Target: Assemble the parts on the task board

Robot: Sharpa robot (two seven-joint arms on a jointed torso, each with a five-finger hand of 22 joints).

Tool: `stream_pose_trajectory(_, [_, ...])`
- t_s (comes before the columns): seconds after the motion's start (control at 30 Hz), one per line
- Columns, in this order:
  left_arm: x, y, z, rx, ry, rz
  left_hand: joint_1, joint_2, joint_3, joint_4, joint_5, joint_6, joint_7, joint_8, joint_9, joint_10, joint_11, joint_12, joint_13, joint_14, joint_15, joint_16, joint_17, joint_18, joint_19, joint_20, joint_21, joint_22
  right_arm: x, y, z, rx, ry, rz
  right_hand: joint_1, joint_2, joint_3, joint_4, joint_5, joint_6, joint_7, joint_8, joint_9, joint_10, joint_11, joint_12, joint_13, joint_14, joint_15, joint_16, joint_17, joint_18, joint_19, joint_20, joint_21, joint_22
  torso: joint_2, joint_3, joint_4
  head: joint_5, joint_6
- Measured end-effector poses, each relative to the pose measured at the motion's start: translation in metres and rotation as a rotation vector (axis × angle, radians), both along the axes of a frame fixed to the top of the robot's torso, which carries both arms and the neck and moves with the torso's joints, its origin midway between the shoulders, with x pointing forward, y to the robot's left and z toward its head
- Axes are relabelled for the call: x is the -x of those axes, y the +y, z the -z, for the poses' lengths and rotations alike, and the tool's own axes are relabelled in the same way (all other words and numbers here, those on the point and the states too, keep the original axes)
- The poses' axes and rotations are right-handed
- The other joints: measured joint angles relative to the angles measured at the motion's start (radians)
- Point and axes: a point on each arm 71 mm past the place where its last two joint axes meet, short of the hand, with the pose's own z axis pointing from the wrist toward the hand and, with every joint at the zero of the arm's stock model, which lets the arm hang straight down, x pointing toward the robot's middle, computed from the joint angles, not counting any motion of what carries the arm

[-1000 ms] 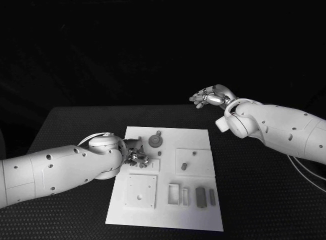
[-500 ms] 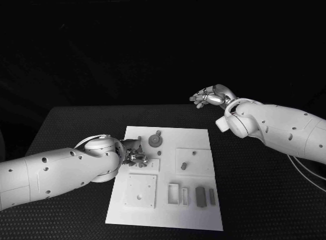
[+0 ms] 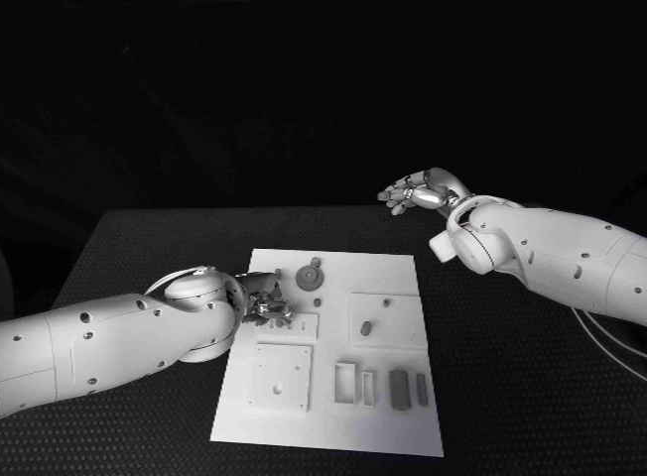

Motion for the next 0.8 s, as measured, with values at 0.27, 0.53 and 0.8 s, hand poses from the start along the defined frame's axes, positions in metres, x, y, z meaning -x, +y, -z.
stream_pose_trajectory(0.27, [0.0041, 0.0002, 0.003, 0.018, 0.001, -0.01, 0.001, 0.001, 0.004, 0.004, -0.033, 0.002, -0.002, 0.0, -0.005, 0.0, 0.0, 0.004, -0.004, 0.0, -0.003, 0.0, -0.004, 0.0, -0.004, 0.004, 0.004, 0.0, 0.0, -0.001, 0.0003, 0.0, 0.001, 0.002, -0.004, 0.004, 0.0, 0.0, 0.006, 0.0, 0.0, 0.0, -0.001, 0.0, 0.0, 0.0, -0.001, 0.0, 0.0, 0.0, 0.0, 0.0, 0.0, 0.0, 0.0, 0.001, 0.0, 0.0005, -0.0009, 0.002, -0.003])
stream_pose_trajectory(0.53, [0.0074, 0.0001, 0.0064, 0.028, 0.004, -0.016, 0.001, 0.001, 0.003, 0.006, -0.039, 0.003, -0.003, -0.003, -0.006, 0.0, 0.0, 0.008, -0.005, 0.001, -0.005, 0.004, -0.005, 0.0, -0.004, 0.004, 0.004, 0.0, 0.0001, -0.0014, 0.0008, 0.0, 0.002, 0.003, -0.004, 0.004, 0.0, 0.0, 0.01, 0.0, 0.0, 0.0, -0.002, 0.0, 0.0, 0.0, -0.003, 0.0, 0.0, 0.0, -0.001, 0.0, 0.0, 0.0, 0.0, 0.002, 0.0, 0.0003, 0.0, 0.002, -0.005])
stream_pose_trajectory(0.8, [0.0092, 0.0002, 0.0091, 0.034, 0.002, -0.021, -0.003, 0.005, 0.002, 0.006, -0.052, 0.01, -0.01, -0.003, -0.007, 0.0, 0.0, 0.008, -0.007, 0.001, -0.005, 0.004, -0.006, 0.0, -0.006, 0.001, 0.004, 0.0, 0.0002, -0.0022, 0.0011, 0.0, 0.003, 0.004, -0.008, 0.0, 0.0, 0.0, 0.01, 0.0, 0.0, 0.0, -0.002, 0.004, -0.004, 0.0, -0.003, 0.0, 0.0, 0.0, -0.001, 0.0, 0.0, 0.0, 0.0, 0.003, 0.0, 0.0, -0.0005, 0.004, -0.005])
